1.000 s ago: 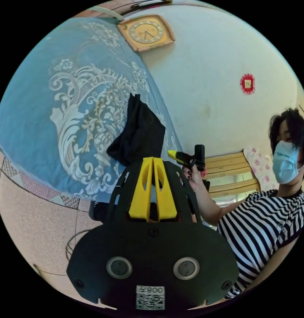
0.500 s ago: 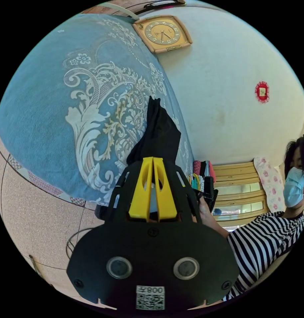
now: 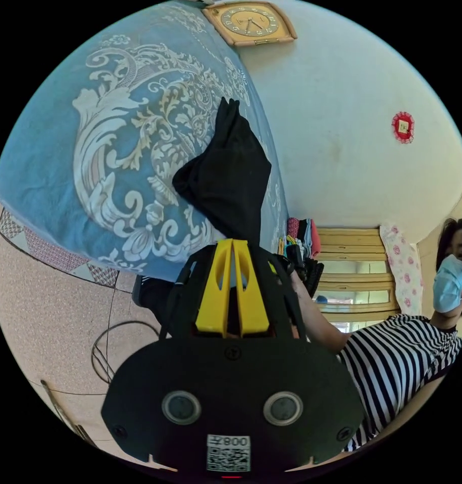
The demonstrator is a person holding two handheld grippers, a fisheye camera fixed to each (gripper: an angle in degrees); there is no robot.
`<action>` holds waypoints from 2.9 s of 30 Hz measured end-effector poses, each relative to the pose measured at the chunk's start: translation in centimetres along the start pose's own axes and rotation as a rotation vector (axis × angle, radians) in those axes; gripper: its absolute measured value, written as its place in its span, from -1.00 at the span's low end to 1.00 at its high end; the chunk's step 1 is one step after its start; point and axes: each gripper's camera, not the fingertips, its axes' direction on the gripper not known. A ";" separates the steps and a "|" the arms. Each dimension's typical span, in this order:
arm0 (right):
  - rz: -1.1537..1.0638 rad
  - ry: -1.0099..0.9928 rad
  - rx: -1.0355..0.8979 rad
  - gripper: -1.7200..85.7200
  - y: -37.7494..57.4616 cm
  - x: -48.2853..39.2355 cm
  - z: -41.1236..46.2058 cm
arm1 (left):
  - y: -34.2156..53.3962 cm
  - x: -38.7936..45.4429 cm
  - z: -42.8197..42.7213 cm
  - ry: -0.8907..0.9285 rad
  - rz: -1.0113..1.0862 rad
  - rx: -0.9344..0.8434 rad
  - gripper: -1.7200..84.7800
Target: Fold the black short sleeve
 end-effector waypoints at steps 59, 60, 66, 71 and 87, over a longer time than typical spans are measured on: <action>-0.315 -0.304 0.385 -0.92 41.8 23.7 -25.5 | 14.3 28.9 -0.2 0.523 0.103 0.147 -0.90; -0.324 -0.304 0.395 -0.92 42.4 24.0 -26.1 | 14.3 29.5 0.1 0.529 0.111 0.141 -0.90; -0.416 -0.301 0.496 -0.92 47.7 26.2 -31.3 | 14.6 36.5 3.1 0.594 0.194 0.081 -0.90; -0.471 -0.299 0.571 -0.92 51.4 29.0 -35.2 | 14.4 42.0 6.1 0.629 0.247 0.022 -0.90; -0.470 -0.323 0.693 -0.92 53.9 40.3 -45.1 | 12.2 54.0 17.2 0.637 0.270 -0.110 -0.89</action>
